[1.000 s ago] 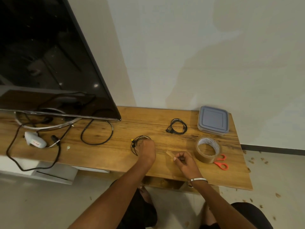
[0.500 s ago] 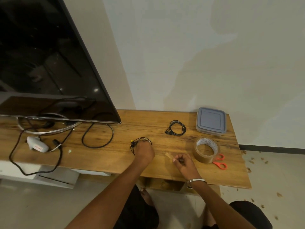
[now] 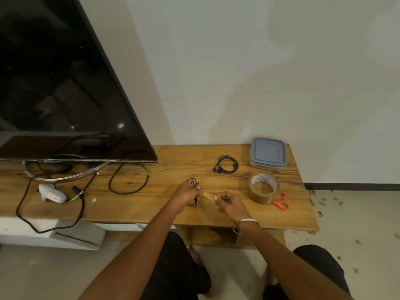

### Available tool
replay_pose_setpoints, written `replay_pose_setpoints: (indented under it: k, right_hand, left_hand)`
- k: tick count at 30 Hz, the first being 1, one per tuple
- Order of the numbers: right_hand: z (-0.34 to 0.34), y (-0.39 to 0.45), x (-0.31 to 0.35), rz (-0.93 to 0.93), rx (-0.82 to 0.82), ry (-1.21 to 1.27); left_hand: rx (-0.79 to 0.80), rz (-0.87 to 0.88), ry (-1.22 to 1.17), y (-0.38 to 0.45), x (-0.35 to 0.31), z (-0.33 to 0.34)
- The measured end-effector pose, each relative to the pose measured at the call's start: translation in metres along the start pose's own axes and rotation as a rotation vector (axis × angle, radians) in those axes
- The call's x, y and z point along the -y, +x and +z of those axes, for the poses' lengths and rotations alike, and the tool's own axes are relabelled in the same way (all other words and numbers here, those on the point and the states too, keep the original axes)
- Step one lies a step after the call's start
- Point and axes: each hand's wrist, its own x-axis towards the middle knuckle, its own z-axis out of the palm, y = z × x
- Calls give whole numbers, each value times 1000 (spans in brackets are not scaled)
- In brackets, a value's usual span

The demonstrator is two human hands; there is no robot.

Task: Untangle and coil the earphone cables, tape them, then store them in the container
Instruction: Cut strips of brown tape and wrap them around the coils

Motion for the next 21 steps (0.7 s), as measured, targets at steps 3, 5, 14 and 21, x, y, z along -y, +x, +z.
replay_pose_setpoints:
  k: [3, 5, 14, 21]
  right_hand:
    - [3, 2, 8, -19, 25, -94]
    - [3, 4, 17, -26, 38, -155]
    - [-5, 11, 37, 9, 67, -381]
    - [-6, 13, 40, 17, 58, -504]
  left_hand:
    - [80, -62, -183, -13, -9, 0]
    - [139, -67, -276, -23, -13, 0]
    - [273, -50, -404, -34, -8, 5]
    - [316, -5, -380, -34, -6, 6]
